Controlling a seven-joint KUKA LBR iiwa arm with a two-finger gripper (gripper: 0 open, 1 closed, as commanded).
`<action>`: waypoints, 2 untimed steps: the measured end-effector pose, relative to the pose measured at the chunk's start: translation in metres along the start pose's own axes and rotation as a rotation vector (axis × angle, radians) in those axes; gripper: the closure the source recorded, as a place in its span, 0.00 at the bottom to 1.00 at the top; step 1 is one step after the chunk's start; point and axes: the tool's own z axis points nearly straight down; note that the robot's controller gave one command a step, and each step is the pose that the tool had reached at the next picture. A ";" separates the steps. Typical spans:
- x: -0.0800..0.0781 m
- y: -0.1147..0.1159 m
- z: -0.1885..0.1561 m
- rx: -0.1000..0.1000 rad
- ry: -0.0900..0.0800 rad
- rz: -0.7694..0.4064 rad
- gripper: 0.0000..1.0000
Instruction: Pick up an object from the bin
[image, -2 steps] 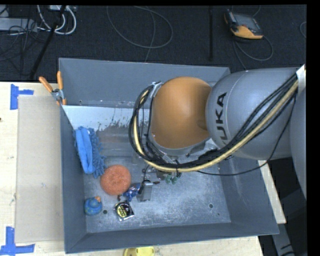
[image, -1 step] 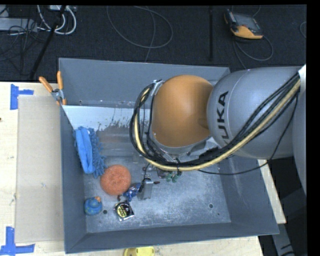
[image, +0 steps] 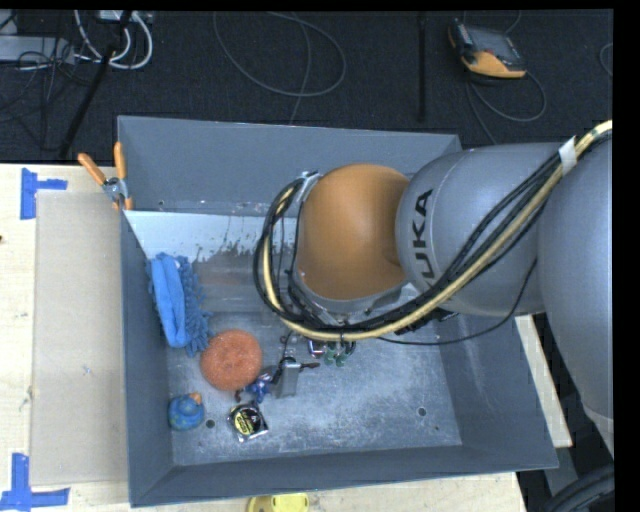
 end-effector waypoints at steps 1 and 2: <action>0.003 -0.006 0.050 0.003 0.008 -0.018 0.00; -0.013 0.003 0.065 0.000 0.007 0.096 1.00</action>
Offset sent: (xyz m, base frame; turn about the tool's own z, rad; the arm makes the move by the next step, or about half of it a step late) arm 0.0130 0.0026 -0.0656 0.0946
